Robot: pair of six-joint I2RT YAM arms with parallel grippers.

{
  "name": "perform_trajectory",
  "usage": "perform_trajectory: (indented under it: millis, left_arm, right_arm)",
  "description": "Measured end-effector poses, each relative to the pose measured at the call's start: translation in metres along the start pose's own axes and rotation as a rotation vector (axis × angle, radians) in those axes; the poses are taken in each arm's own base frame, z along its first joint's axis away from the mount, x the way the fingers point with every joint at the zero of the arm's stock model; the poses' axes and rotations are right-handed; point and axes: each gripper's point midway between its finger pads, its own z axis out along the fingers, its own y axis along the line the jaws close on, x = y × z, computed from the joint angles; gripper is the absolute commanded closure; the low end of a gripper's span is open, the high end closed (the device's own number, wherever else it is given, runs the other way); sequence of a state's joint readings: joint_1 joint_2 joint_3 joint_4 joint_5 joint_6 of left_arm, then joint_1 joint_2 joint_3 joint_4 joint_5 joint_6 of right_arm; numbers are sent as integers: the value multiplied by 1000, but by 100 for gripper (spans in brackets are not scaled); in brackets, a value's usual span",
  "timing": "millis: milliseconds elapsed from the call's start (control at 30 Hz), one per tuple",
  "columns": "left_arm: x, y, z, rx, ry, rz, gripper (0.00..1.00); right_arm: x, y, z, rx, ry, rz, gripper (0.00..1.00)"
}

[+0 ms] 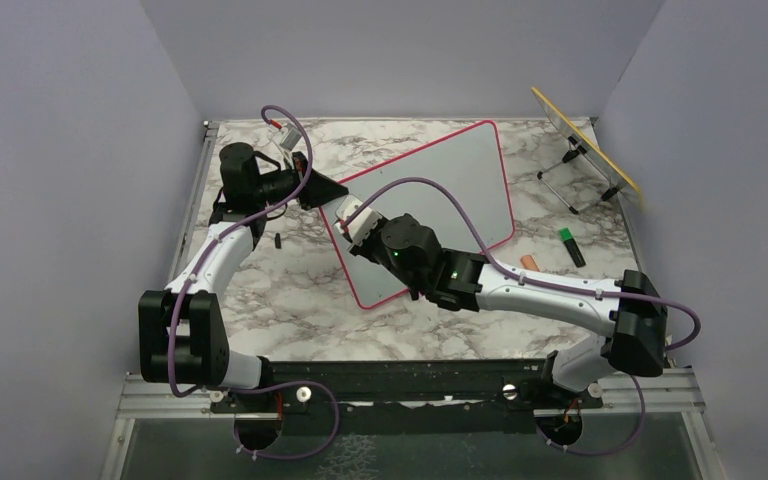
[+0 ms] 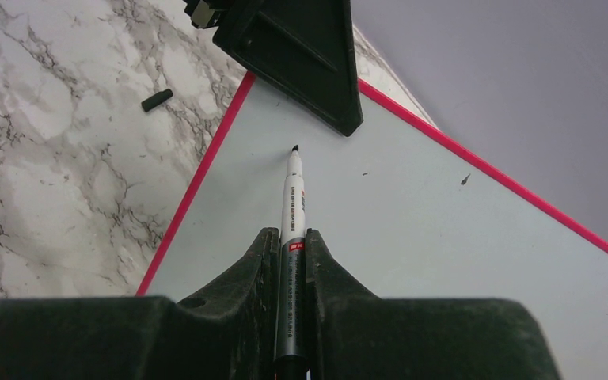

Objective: Write a sentence on the whiteboard

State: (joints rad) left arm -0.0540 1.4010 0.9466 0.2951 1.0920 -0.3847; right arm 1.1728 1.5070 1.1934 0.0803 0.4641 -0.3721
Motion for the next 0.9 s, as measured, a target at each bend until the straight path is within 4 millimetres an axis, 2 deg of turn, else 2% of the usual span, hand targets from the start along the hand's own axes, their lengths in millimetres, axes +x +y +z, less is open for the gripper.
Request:
perform_trajectory:
  millis: [900]
  left_arm:
    - [2,2,1,-1,3,-6,100]
  right_arm:
    - [28,16,-11,-68,135,2,99]
